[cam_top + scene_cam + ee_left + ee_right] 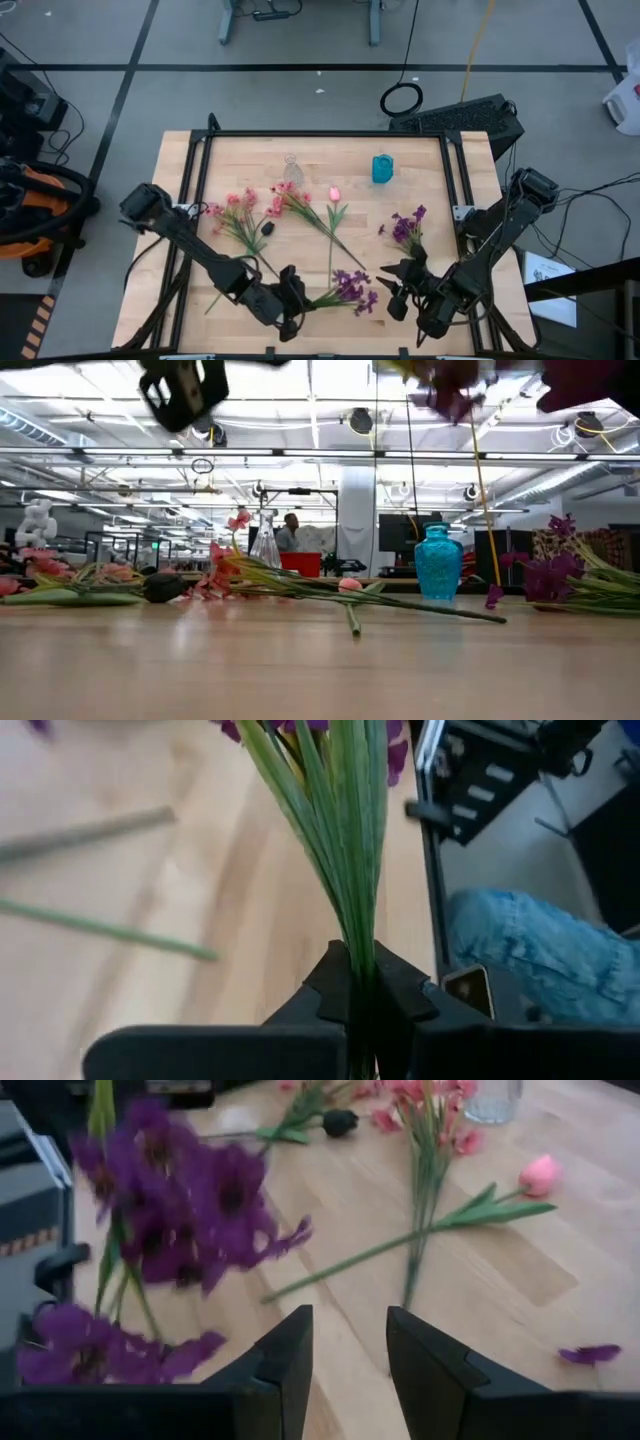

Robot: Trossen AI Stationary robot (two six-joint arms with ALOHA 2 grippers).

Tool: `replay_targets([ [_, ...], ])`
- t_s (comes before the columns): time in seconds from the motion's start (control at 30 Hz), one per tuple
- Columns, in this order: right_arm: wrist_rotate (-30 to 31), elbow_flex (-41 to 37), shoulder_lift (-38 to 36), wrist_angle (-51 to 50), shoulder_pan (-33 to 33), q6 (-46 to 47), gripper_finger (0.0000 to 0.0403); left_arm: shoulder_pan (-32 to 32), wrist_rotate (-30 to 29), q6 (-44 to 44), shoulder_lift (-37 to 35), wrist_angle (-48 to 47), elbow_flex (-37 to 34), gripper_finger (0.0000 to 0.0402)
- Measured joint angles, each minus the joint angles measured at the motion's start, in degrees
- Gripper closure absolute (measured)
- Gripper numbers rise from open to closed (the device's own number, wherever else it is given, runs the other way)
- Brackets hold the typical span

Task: Sort flowers into vase by color
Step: Move the bottom purple flower to the middle right of the table

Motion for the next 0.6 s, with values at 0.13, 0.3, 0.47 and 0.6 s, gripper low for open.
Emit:
replay_targets([
  [0.13,2.09,-0.72,0.32,4.30,-0.06,-0.61,0.0282,0.00,-3.71,5.99,-4.28,-2.19,0.00,0.0385],
  [0.3,2.83,-0.84,2.27,11.19,-0.20,-5.37,0.0282,0.07,-8.37,13.07,-11.16,-2.00,-0.94,0.0385],
  [0.47,7.35,-0.83,6.18,25.57,-0.71,-15.98,0.0282,0.40,-12.64,25.03,-14.49,9.35,-2.65,0.0386],
  [0.6,7.53,-0.82,10.55,42.33,-2.76,-29.85,0.0282,1.54,-11.95,34.84,-13.84,23.08,-2.62,0.0386],
])
